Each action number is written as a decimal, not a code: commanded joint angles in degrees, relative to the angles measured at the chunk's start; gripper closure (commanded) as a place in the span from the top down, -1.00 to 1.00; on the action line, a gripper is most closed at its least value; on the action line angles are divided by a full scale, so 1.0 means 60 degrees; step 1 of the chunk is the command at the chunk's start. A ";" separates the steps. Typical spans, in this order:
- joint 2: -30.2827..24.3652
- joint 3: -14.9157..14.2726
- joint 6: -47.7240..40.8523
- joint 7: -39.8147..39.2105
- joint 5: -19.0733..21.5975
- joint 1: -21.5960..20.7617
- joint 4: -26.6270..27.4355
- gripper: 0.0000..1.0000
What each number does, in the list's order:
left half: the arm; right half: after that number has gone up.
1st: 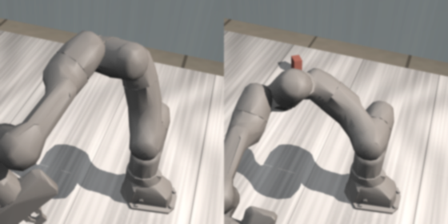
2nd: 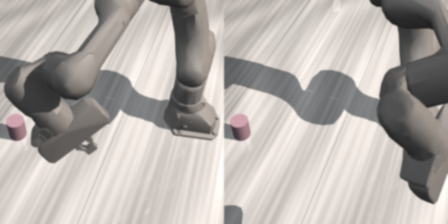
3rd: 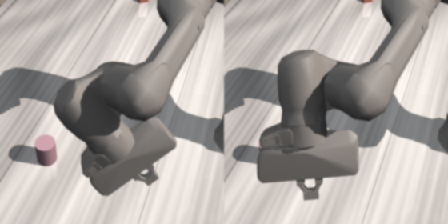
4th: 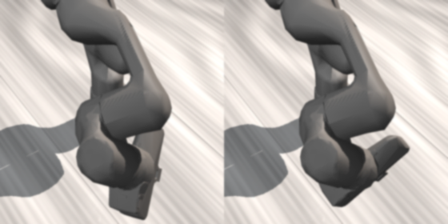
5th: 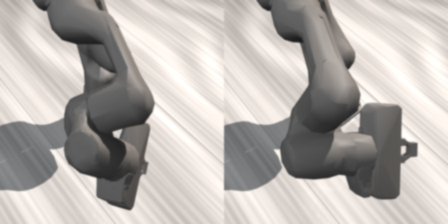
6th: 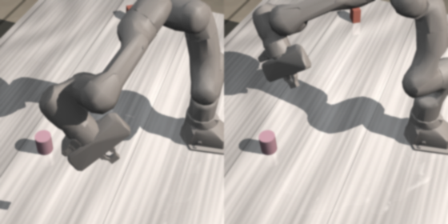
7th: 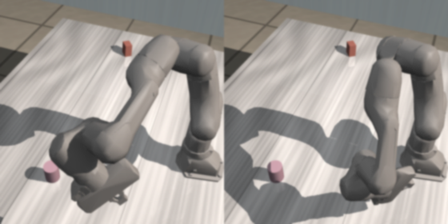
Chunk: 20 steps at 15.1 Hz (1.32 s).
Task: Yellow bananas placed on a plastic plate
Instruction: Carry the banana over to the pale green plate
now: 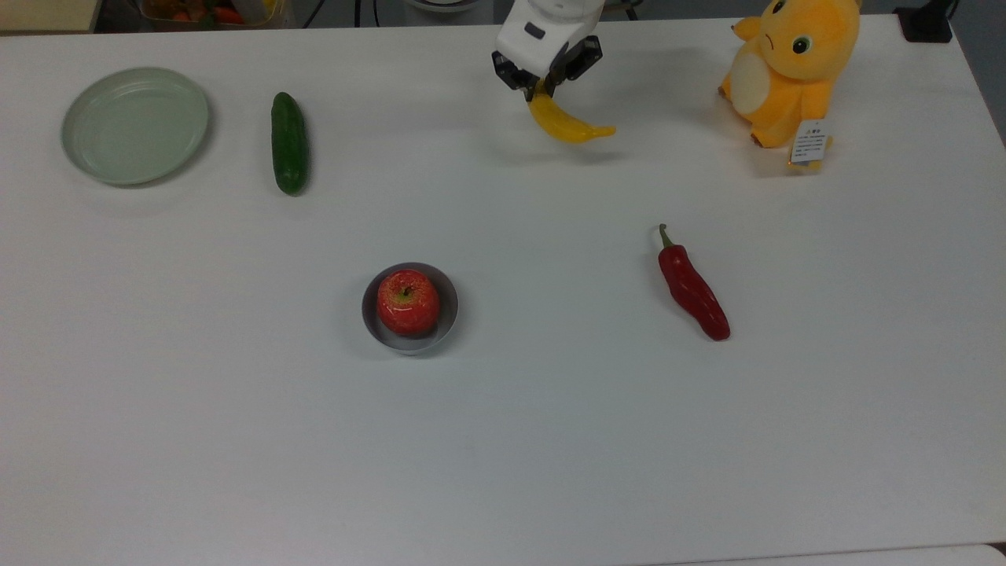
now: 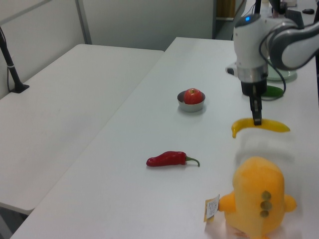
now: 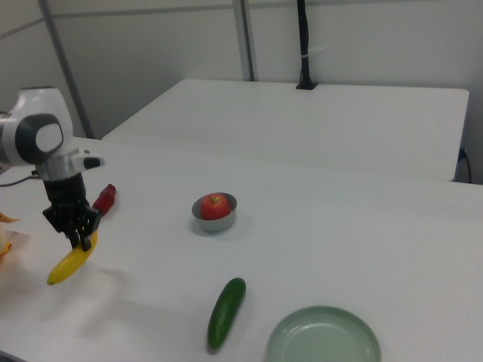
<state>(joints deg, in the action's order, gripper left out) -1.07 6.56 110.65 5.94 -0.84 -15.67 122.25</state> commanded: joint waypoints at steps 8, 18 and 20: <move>-0.0115 -0.1370 -0.3249 -0.0608 0.0345 0.0473 -0.3643 -1.00; -0.0101 -0.4620 -0.3516 -0.3814 0.0228 0.0620 -0.4071 -1.00; 0.0016 -0.5280 -0.3457 -0.4575 0.0053 0.0663 -0.4027 -1.00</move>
<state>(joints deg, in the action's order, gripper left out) -1.95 -19.88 90.17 -15.12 0.48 -11.30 98.40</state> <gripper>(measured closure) 0.749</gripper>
